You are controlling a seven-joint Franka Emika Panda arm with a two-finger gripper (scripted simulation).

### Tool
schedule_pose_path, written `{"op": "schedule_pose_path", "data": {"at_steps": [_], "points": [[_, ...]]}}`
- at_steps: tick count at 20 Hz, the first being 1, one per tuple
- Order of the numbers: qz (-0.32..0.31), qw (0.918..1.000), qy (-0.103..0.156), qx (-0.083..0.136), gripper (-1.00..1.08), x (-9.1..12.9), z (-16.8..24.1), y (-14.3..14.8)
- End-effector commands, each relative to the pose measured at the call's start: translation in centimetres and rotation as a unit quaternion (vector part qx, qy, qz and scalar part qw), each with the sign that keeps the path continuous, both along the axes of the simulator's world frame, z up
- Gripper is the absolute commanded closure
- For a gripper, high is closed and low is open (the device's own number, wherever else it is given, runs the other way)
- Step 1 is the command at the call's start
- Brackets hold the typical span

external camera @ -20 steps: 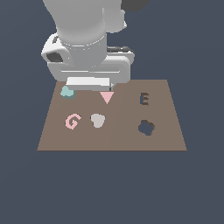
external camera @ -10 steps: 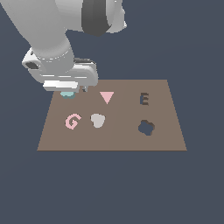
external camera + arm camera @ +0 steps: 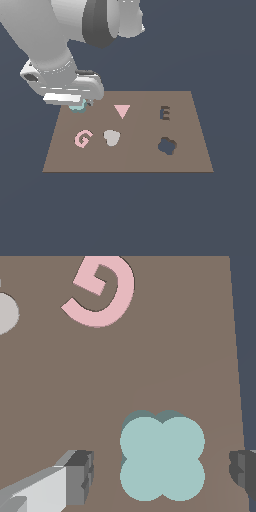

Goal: Insert a designated object into the corresponding slot on a board.

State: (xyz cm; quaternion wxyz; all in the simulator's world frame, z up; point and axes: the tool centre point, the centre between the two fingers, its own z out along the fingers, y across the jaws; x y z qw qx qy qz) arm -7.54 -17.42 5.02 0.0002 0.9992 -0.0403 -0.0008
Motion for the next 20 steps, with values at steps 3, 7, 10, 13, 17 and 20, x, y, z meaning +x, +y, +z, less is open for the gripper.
{"op": "schedule_pose_path", "data": {"at_steps": [3,7,10,13,17,20], "points": [[0.001,1.0,0.0,0.0,-0.92,0.0,-0.8,0.0],[0.001,1.0,-0.001,0.0,-0.92,0.0,-1.9,-0.1],[0.001,1.0,-0.001,0.0,1.08,0.0,-2.0,-0.1],[0.001,1.0,-0.001,0.0,1.08,0.0,-2.0,-0.1],[0.001,1.0,-0.001,0.0,1.08,0.0,-2.0,-0.1],[0.001,1.0,-0.001,0.0,1.08,0.1,-2.0,-0.1]]}}
